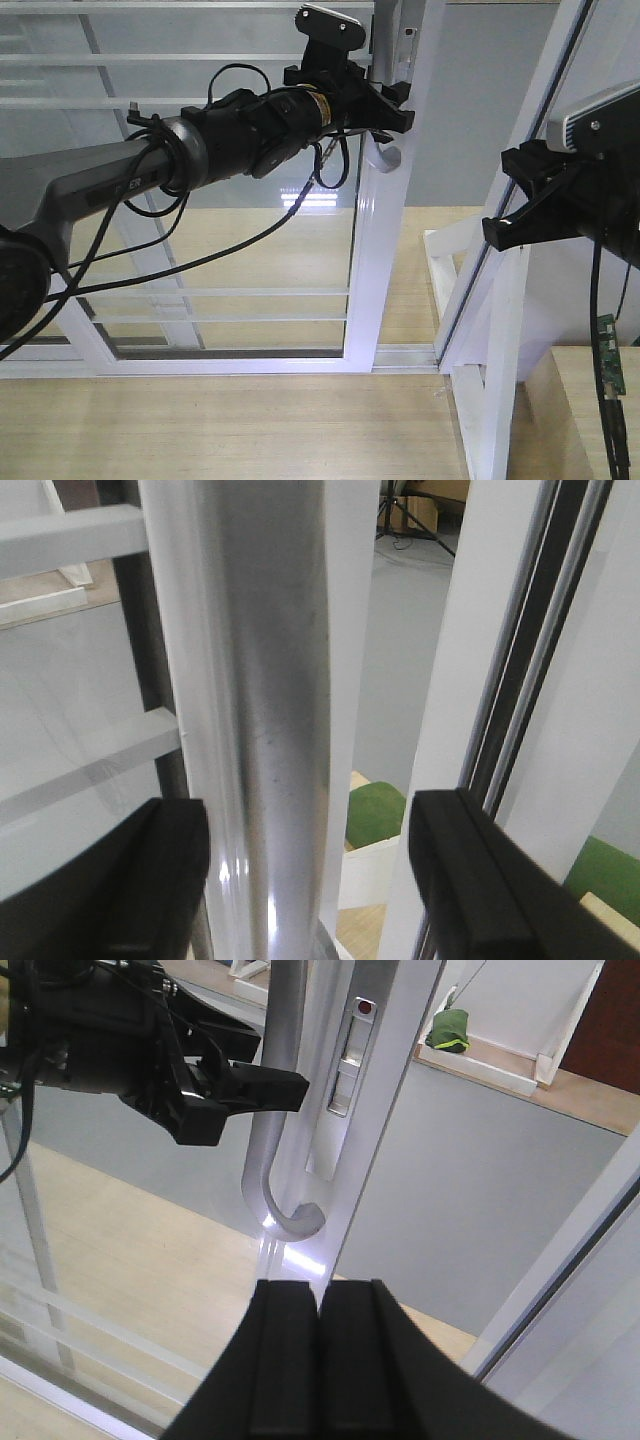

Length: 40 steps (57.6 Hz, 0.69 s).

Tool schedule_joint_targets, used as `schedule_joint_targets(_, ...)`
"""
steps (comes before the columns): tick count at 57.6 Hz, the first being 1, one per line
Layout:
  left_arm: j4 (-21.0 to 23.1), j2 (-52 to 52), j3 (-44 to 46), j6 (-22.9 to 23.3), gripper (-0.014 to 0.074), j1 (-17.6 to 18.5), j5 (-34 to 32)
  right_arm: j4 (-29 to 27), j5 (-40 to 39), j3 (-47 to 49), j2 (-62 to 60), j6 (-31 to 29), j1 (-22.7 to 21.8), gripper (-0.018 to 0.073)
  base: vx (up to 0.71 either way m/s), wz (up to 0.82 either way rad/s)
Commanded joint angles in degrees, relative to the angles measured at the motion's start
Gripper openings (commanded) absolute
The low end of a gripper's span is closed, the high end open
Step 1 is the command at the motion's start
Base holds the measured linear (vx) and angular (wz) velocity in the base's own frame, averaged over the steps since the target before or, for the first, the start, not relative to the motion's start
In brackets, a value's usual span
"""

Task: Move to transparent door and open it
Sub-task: 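Move the left gripper to the silver handle and grasp it, then slide the door open by pulling the handle with the left gripper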

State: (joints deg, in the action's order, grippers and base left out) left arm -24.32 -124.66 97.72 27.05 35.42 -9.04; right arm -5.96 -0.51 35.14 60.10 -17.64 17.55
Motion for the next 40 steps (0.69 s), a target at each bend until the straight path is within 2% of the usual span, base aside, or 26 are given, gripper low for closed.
schedule_joint_targets(1, 1.0, 2.9, 3.3, 0.3, 0.0538, 0.3, -3.2, 0.3, -4.8, 1.6, -1.1, -0.6, -0.3, -0.0004, 0.00, 0.00)
schedule_joint_targets(14, 1.4, 0.9, 6.3, 0.3, 0.0534, -0.2, -1.0, 0.3, -4.7, 1.6, -1.1, -0.7, -0.3, -0.0002, 0.00, 0.00)
schedule_joint_targets(22, 1.4, 0.0, 7.4, 0.3, 0.0483, -0.9, 0.4, 0.3, -4.5, 1.6, -1.1, -0.7, -0.3, -0.0001, 0.00, 0.00)
schedule_joint_targets(30, 1.4, 0.0, 7.6, 0.4, 0.0340, -1.1, 1.2, 0.3, -4.4, 1.6, -1.1, -0.7, -0.3, -0.0001, 0.00, 0.00)
schedule_joint_targets(40, 1.4, 0.0, 7.6, 0.4, 0.0076, -1.2, 0.9, 0.3, -4.4, 1.6, -1.1, -0.8, -0.3, 0.0000, 0.00, 0.00)
